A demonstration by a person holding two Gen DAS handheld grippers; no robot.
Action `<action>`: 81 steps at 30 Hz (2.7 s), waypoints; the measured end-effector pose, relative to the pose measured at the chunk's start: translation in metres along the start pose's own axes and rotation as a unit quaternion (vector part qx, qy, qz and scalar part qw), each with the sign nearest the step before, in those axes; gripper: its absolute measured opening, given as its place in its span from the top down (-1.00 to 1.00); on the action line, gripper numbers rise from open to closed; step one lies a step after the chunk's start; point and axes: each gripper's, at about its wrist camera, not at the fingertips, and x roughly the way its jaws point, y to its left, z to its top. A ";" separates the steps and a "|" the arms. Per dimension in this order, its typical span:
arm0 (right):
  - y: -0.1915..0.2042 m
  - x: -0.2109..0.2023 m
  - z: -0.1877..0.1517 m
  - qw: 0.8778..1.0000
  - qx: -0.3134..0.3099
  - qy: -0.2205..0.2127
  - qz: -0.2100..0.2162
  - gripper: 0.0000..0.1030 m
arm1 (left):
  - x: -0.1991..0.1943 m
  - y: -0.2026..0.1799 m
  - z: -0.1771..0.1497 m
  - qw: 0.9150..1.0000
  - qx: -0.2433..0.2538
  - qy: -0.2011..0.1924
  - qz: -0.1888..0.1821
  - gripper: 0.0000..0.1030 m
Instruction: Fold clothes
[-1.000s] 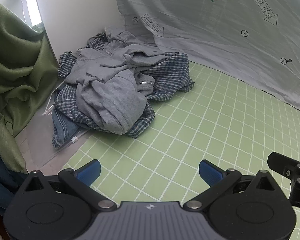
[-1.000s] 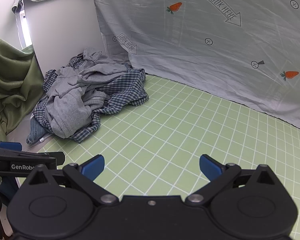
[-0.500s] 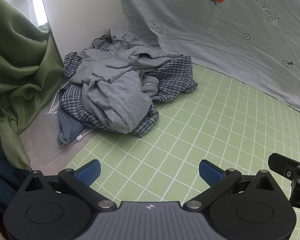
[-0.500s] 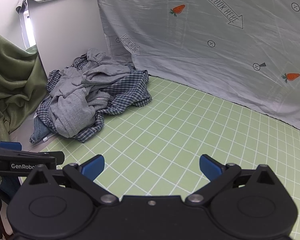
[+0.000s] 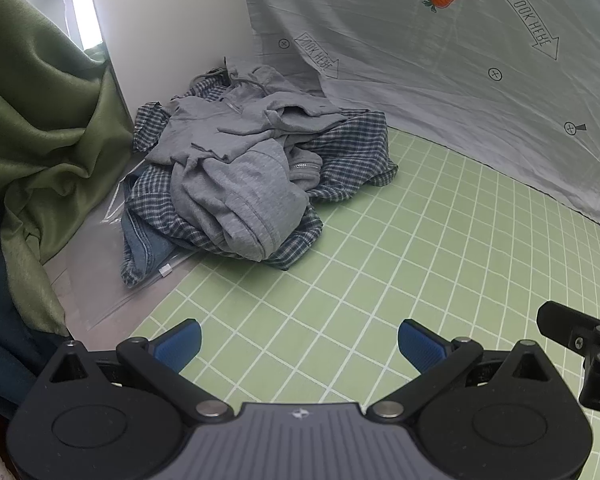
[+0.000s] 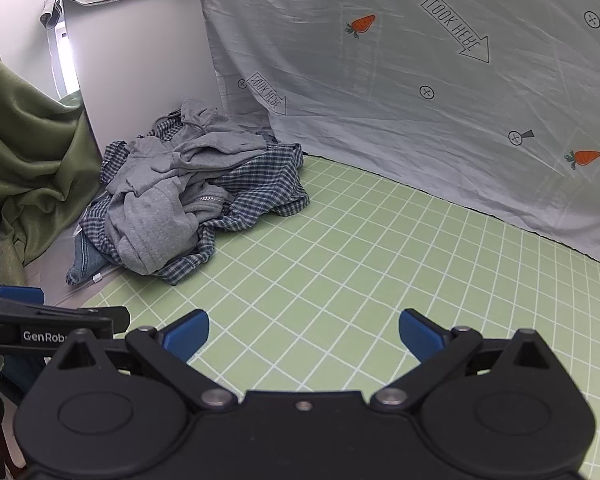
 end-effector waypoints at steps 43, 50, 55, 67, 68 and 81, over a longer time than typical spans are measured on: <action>0.003 0.058 0.056 0.999 -0.002 -0.018 -0.028 -0.97 | 0.051 0.027 0.059 1.000 -0.009 -0.004 -0.017 -1.00; 0.024 0.132 0.121 0.999 -0.002 -0.029 -0.017 -0.84 | 0.121 0.068 0.129 0.999 -0.048 -0.011 0.003 -1.00; 0.048 0.205 0.156 1.000 0.024 -0.006 0.016 -0.64 | 0.182 0.097 0.170 0.995 -0.098 0.003 0.021 -0.97; 0.096 0.378 0.208 0.990 0.062 0.044 0.120 -0.36 | 0.284 0.153 0.214 0.975 -0.218 0.026 0.015 -0.99; 0.097 0.390 0.210 0.989 0.064 0.049 0.123 -0.39 | 0.288 0.157 0.215 0.974 -0.224 0.027 0.016 -1.00; 0.087 0.446 0.231 0.979 0.100 0.057 0.168 0.45 | 0.302 0.166 0.215 0.966 -0.256 -0.003 -0.013 -0.12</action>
